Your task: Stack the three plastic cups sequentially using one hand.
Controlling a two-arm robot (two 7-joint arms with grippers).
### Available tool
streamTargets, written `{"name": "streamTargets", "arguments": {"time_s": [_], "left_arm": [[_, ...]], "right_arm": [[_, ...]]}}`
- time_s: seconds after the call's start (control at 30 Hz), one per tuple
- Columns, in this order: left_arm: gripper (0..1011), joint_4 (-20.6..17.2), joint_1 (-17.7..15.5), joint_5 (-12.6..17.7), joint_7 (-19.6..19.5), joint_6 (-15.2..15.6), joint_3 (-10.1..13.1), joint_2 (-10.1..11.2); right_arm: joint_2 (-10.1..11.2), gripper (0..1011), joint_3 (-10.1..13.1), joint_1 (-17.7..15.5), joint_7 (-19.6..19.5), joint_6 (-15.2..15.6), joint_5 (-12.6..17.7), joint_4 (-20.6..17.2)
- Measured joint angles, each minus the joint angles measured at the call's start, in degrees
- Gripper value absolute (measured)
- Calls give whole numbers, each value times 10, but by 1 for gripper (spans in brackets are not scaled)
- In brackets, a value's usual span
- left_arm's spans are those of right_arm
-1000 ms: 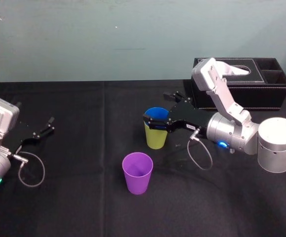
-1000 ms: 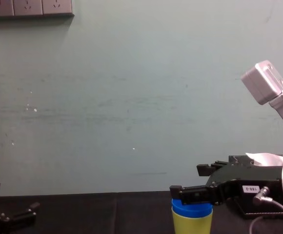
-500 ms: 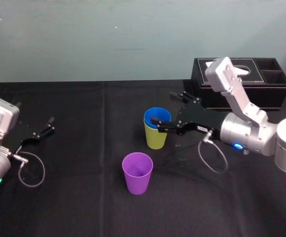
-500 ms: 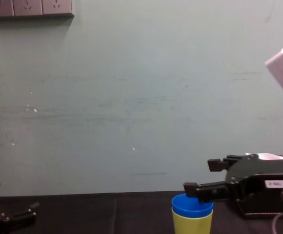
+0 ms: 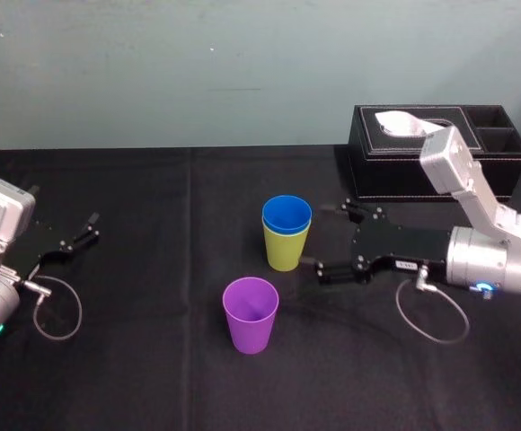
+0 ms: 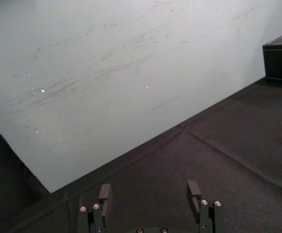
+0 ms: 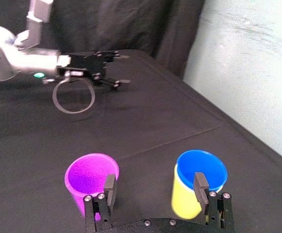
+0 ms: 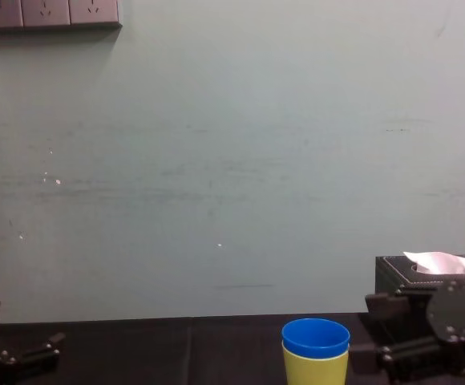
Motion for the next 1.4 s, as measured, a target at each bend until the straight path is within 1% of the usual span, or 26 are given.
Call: {"name": "streamTargets", "arguments": {"time_s": [0.07,0.13,0.17,0.3,0.43,0.63,0.9,1.4], "left_arm": [[1011,0,0,0,0,0,0,0],[1011,0,0,0,0,0,0,0],[1011,0,0,0,0,0,0,0],[1012,0,0,0,0,0,0,0],[1011,0,0,0,0,0,0,0],[1011,0,0,0,0,0,0,0],[1011,0,0,0,0,0,0,0],[1011,0,0,0,0,0,0,0]], "right_arm": [[8,1003,-5,1,19,-12,7,4],[13,1003,-8,2,30,-20,9,6],[17,1003,-12,4,40,-29,10,8],[23,1003,-25,10,60,-48,8,14],[24,1003,-38,15,70,-57,5,22],[18,1003,-61,24,76,-59,-3,40],[4,1003,-87,36,88,-59,2,63],[-8,1003,-118,51,92,-59,9,93]]}}
